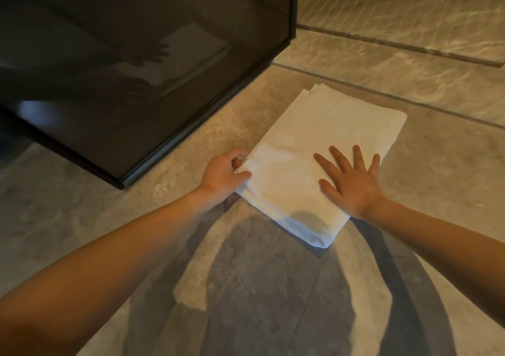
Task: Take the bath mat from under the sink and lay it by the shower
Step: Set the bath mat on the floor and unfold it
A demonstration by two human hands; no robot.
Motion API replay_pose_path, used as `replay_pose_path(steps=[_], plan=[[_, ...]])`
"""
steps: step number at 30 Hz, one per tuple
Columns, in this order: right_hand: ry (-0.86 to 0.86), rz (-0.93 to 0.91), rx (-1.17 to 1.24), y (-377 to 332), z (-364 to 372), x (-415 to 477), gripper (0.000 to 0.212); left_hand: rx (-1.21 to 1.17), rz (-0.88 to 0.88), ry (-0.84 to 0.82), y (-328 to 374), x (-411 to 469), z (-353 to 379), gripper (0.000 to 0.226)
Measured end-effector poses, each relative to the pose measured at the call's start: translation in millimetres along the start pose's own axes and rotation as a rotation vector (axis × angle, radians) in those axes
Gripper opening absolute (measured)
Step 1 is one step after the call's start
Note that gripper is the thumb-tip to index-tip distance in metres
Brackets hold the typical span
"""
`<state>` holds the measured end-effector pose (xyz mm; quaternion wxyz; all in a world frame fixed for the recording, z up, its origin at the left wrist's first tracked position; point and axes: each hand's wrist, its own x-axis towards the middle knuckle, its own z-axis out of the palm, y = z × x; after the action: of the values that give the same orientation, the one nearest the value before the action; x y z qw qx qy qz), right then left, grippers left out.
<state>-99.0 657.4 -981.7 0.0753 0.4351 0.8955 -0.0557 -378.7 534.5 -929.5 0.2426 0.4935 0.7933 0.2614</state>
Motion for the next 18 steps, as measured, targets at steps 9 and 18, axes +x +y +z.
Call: replay_pose_path(steps=[9,18], plan=[[-0.025,-0.002,-0.007,-1,-3,-2,0.067,-0.279,-0.045,-0.017,3,-5,-5,0.034],[-0.027,0.003,-0.033,-1,-4,-2,0.064,-0.313,-0.002,-0.228,2,-5,-20,0.023]])
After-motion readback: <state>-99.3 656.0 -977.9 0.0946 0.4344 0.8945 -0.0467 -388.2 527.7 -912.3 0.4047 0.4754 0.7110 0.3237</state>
